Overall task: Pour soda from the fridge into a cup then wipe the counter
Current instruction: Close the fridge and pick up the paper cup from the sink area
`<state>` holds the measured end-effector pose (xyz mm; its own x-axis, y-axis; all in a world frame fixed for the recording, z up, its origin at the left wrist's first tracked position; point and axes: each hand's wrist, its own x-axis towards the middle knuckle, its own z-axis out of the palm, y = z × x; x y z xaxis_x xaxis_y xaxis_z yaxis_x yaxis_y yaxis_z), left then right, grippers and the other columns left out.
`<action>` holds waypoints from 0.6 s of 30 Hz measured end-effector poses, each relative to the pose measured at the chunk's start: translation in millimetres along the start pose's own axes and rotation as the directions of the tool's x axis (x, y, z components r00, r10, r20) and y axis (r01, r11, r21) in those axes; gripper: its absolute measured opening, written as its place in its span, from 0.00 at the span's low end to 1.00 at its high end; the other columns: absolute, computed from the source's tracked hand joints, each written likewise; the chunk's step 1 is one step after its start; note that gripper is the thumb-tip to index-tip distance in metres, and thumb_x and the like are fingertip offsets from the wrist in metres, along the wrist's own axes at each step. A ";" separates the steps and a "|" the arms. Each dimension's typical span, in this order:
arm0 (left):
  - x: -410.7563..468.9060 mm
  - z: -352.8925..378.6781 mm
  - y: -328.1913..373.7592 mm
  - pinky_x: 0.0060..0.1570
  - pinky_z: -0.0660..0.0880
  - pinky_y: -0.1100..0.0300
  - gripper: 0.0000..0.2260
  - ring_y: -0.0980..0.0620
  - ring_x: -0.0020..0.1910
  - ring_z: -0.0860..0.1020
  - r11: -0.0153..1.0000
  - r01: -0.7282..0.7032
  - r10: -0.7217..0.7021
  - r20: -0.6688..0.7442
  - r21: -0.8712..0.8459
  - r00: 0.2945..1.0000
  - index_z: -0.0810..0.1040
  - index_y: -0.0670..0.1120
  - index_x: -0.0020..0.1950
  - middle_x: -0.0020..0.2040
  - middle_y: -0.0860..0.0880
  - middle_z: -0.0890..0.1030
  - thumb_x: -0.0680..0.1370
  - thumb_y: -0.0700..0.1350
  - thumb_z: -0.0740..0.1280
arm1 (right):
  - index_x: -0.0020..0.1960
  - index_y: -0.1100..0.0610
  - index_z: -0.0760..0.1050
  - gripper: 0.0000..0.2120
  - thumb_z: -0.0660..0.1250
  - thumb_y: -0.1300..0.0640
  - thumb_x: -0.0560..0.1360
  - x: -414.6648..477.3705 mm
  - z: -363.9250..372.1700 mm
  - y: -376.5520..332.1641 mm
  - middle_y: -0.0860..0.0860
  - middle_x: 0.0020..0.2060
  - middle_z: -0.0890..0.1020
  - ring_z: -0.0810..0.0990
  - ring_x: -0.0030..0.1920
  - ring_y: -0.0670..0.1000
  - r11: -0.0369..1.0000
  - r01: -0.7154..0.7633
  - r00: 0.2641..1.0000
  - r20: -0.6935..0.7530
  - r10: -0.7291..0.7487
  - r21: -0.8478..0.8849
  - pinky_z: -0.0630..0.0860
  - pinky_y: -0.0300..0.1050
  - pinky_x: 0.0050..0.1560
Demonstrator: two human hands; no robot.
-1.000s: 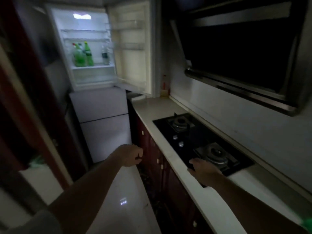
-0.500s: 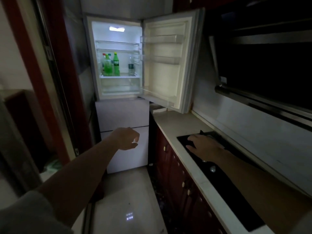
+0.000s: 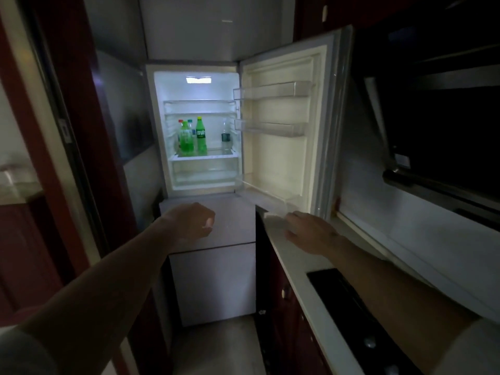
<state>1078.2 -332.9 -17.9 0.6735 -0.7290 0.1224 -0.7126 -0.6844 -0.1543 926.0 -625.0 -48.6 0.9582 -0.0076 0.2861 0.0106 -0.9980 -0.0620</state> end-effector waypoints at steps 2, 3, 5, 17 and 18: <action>21.6 6.1 -2.2 0.47 0.73 0.59 0.03 0.53 0.48 0.78 1.000 0.001 -0.002 0.039 0.015 0.999 0.73 0.57 0.42 0.49 0.55 0.80 0.76 0.52 0.64 | 0.61 0.59 0.73 0.17 0.59 0.48 0.81 23.5 5.0 12.3 0.56 0.58 0.77 0.79 0.54 0.57 1.000 -0.005 1.000 -0.002 0.005 0.009 0.73 0.47 0.44; 32.6 10.3 -4.8 0.48 0.73 0.58 0.02 0.53 0.48 0.77 1.000 -0.001 0.000 0.049 0.020 0.999 0.73 0.56 0.44 0.50 0.54 0.80 0.76 0.51 0.63 | 0.62 0.59 0.73 0.17 0.59 0.48 0.81 34.2 7.1 17.0 0.56 0.58 0.77 0.79 0.54 0.57 1.000 -0.005 1.000 -0.002 0.005 0.013 0.75 0.48 0.47; 55.7 15.7 -13.7 0.46 0.73 0.59 0.02 0.54 0.46 0.77 1.000 -0.005 0.005 0.043 0.005 0.999 0.73 0.56 0.44 0.50 0.54 0.81 0.76 0.51 0.62 | 0.63 0.59 0.73 0.18 0.60 0.48 0.81 57.2 11.6 27.4 0.56 0.60 0.77 0.79 0.55 0.58 1.000 0.003 1.000 -0.029 -0.004 -0.004 0.75 0.48 0.49; 235.4 3.4 -39.5 0.53 0.73 0.57 0.12 0.51 0.58 0.78 0.949 -0.267 0.289 -0.121 0.168 0.950 0.75 0.53 0.60 0.59 0.53 0.79 0.78 0.54 0.62 | 0.70 0.55 0.70 0.21 0.59 0.45 0.81 162.4 24.4 93.0 0.53 0.66 0.75 0.77 0.61 0.55 0.973 -0.224 0.974 -0.050 0.221 -0.062 0.75 0.48 0.58; 251.8 -1.9 -36.5 0.53 0.73 0.57 0.12 0.50 0.58 0.78 0.940 -0.290 0.317 -0.145 0.178 0.937 0.76 0.53 0.60 0.59 0.52 0.79 0.78 0.54 0.62 | 0.70 0.55 0.69 0.22 0.59 0.45 0.81 167.5 22.2 99.3 0.53 0.65 0.76 0.78 0.60 0.54 0.965 -0.253 0.966 -0.065 0.249 -0.066 0.74 0.47 0.58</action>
<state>1273.5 -491.5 20.4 0.3771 -0.9025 0.2083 -0.8308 -0.4290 -0.3547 1093.9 -724.0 -28.1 0.9100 -0.2600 0.3229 -0.2514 -0.9654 -0.0687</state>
